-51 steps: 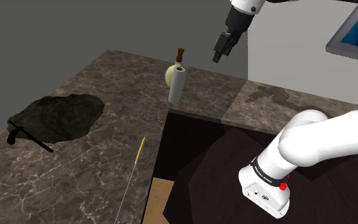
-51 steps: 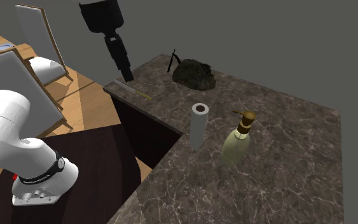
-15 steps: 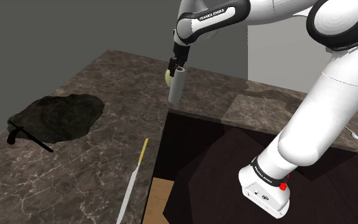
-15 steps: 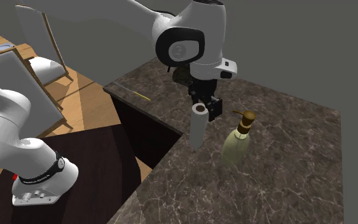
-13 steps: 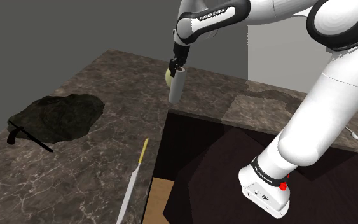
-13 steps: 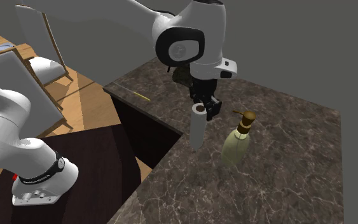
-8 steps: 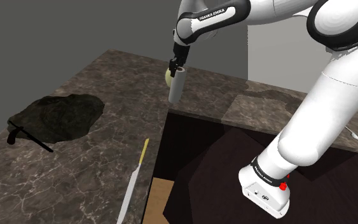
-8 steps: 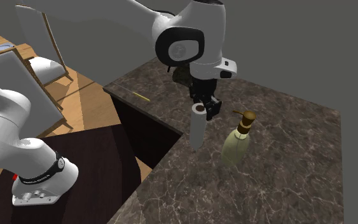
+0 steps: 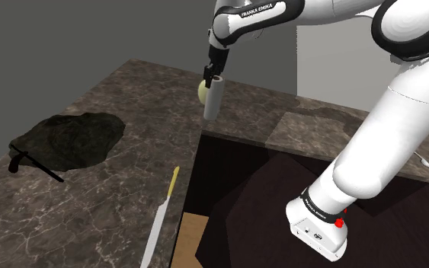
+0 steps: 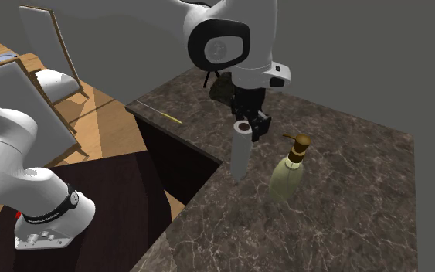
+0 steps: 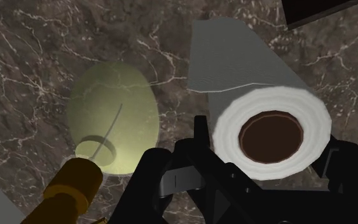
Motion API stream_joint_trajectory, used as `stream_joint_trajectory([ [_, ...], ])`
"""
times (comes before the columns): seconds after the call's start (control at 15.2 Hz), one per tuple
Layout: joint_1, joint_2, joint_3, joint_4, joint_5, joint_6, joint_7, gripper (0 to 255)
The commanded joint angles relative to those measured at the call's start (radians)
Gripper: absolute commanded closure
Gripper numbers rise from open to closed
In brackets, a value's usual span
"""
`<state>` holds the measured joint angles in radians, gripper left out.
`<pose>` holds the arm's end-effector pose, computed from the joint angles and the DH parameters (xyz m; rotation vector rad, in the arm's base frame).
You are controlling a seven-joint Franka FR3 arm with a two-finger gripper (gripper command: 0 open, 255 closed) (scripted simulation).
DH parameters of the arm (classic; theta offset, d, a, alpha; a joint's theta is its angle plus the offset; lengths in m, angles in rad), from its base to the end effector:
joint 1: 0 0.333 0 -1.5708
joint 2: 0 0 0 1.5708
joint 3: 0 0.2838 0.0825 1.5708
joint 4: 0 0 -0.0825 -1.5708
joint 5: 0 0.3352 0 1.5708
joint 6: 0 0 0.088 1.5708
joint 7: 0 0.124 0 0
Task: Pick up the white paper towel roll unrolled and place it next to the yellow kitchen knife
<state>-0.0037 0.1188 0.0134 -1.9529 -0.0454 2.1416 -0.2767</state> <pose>0.5457 0.0026 0.3989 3.0566 0.4767 0.0995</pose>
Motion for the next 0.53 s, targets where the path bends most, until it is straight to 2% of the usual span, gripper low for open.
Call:
stream_joint_trajectory([
  [0.0, 0.0, -0.009, 0.0, 0.016, 0.001, -0.025, -0.001, 255],
  [0.46, 0.0, -0.034, 0.001, 0.08, 0.003, -0.114, -0.005, 255],
])
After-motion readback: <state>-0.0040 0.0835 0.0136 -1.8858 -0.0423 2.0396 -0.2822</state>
